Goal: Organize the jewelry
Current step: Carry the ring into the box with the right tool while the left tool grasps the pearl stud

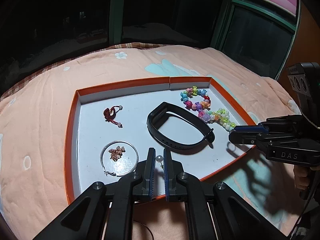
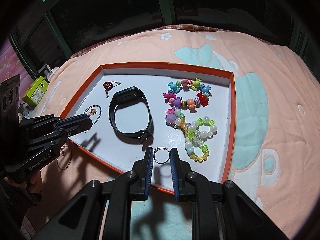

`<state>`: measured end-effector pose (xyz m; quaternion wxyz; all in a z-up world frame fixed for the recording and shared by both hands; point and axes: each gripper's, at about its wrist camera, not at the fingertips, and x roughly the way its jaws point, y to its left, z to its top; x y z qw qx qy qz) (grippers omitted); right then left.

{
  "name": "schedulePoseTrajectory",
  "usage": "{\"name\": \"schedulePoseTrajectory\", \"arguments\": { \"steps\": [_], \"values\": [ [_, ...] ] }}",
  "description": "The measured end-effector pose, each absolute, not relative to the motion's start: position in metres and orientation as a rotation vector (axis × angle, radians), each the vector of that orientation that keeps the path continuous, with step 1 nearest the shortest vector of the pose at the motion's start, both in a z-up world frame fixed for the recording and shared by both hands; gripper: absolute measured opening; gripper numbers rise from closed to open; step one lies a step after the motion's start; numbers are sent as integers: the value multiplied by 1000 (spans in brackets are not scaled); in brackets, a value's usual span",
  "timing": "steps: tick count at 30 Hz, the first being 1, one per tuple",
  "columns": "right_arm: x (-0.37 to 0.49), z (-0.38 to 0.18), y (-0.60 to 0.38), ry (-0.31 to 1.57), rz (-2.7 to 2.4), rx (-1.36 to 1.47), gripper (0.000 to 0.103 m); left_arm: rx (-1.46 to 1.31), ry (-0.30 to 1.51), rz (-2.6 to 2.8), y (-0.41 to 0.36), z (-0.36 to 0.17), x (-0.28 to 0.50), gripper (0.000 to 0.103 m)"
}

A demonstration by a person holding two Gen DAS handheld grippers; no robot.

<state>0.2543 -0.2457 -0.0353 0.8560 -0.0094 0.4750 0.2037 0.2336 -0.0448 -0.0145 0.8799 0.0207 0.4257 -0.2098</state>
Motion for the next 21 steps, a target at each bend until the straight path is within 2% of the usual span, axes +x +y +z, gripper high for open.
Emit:
{"name": "schedulePoseTrajectory", "arguments": {
  "steps": [11, 14, 17, 21],
  "values": [
    [257, -37, -246, 1007, 438, -21, 21, 26, 914, -442, -45, -16, 234, 9],
    [255, -35, -246, 1005, 433, -24, 30, 30, 908, -434, -42, -9, 227, 9],
    [250, -29, -246, 992, 433, -20, 32, 17, 895, -429, -36, 0, 217, 9],
    [242, -21, -246, 976, 439, -10, 41, -5, 889, -424, -25, 12, 200, 9]
  ]
}}
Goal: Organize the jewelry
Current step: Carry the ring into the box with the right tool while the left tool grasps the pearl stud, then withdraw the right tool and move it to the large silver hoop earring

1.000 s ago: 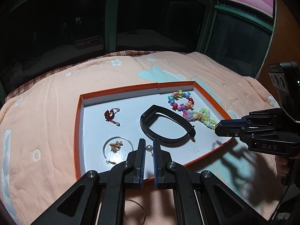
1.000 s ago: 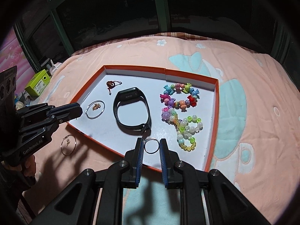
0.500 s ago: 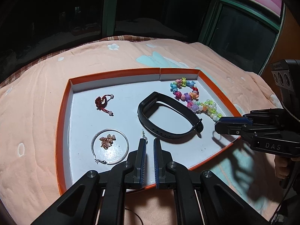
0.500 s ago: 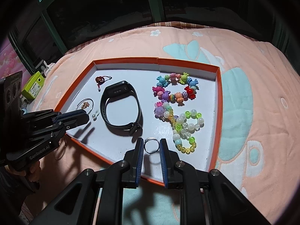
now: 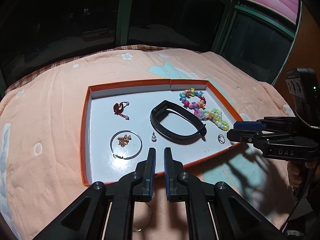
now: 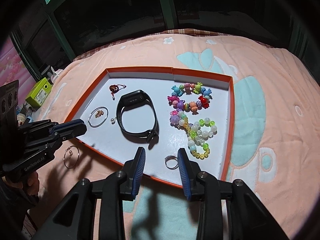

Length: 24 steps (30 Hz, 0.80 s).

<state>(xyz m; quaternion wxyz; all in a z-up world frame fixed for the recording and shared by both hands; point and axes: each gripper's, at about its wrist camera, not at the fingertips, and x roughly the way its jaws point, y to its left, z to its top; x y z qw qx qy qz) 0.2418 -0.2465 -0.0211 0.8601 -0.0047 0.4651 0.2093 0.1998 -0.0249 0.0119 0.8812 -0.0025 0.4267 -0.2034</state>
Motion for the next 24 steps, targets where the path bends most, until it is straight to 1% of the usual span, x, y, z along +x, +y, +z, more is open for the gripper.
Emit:
{"name": "schedulePoseTrajectory", "arguments": {
  "steps": [5, 12, 21, 24],
  "values": [
    [227, -12, -243, 963, 458, -4, 43, -11, 891, -412, -9, 17, 170, 9],
    [208, -11, -234, 968, 497, -11, 44, -16, 967, -392, 10, 0, 131, 9],
    [188, -34, -218, 1037, 527, -57, 45, -36, 1049, -376, 18, -27, 103, 9],
    [184, -45, -217, 1068, 524, -61, 45, -46, 1041, -378, 20, -31, 97, 10]
  ]
}}
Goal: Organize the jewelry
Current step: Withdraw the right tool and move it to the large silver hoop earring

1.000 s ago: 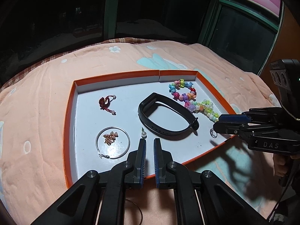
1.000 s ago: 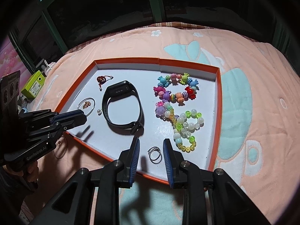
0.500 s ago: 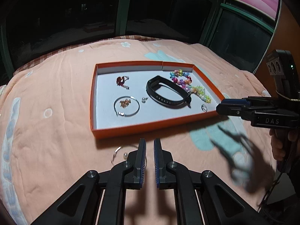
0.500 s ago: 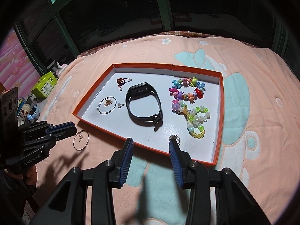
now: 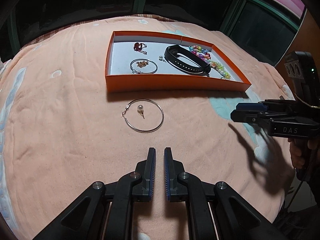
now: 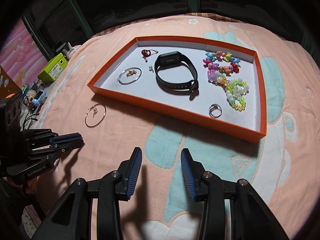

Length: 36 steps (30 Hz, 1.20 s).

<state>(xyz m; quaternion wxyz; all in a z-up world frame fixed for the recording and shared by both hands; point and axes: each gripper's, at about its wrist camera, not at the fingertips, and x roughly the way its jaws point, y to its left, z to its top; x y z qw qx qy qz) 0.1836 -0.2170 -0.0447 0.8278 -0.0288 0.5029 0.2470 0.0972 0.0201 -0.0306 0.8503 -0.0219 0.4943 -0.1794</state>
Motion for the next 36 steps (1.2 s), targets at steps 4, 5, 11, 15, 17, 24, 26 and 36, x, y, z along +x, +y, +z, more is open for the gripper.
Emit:
{"name": "schedulePoseTrajectory", "arguments": {
  "steps": [4, 5, 11, 15, 17, 24, 26, 36],
  "values": [
    [178, -52, -215, 1076, 525, -73, 49, -44, 1035, -390, 21, -31, 97, 10],
    [177, -52, -214, 1078, 529, -72, 53, -40, 1035, -393, 21, -31, 96, 10],
    [175, -53, -212, 1065, 532, -80, 57, -29, 1035, -417, 22, -31, 101, 11],
    [174, -53, -211, 1061, 533, -80, 61, -20, 1035, -434, 21, -31, 102, 17],
    [174, -53, -211, 1060, 536, -82, 64, -26, 1032, -449, 20, -30, 101, 31],
    [171, -53, -202, 1055, 527, -136, 70, -21, 1000, -435, 21, -28, 91, 47],
    [171, -52, -198, 1055, 535, -148, 70, -31, 993, -414, 28, -26, 89, 47],
    [173, -46, -144, 1027, 703, -216, 70, -82, 946, -296, 70, -10, 82, 47]
  ]
}}
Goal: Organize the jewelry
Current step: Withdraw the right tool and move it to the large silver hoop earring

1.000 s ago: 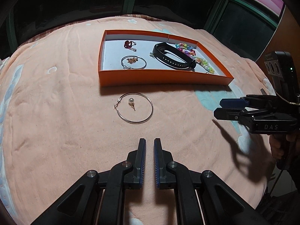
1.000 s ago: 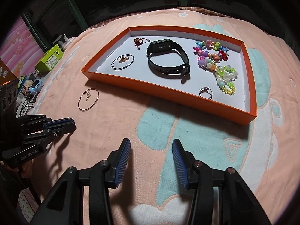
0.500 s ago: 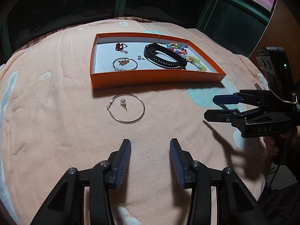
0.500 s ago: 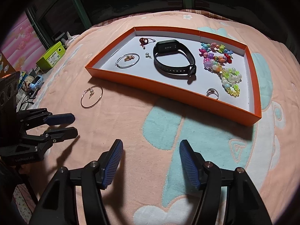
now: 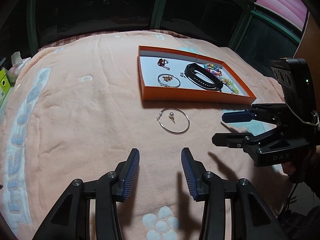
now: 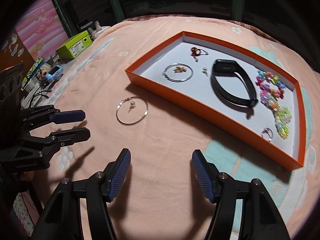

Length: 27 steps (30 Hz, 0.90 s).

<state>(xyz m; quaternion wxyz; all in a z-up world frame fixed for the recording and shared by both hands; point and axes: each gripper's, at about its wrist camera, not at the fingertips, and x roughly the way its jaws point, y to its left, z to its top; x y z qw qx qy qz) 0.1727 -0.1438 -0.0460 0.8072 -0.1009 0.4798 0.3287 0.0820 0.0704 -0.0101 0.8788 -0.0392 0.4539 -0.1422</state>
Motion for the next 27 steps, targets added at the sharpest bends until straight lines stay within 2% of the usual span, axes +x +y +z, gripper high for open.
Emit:
{"name": "schedulePoseTrajectory", "arguments": {
  "steps": [17, 19, 21, 27],
  "values": [
    [191, -54, -87, 1004, 813, -304, 70, -133, 927, -210, 105, -10, 71, 47],
    [190, -54, -84, 993, 808, -334, 65, -128, 926, -213, 103, -9, 73, 47],
    [190, -55, -82, 978, 789, -365, 52, -126, 924, -218, 101, -9, 75, 47],
    [192, -53, -84, 979, 792, -354, 52, -113, 919, -241, 93, -7, 81, 47]
  ]
}}
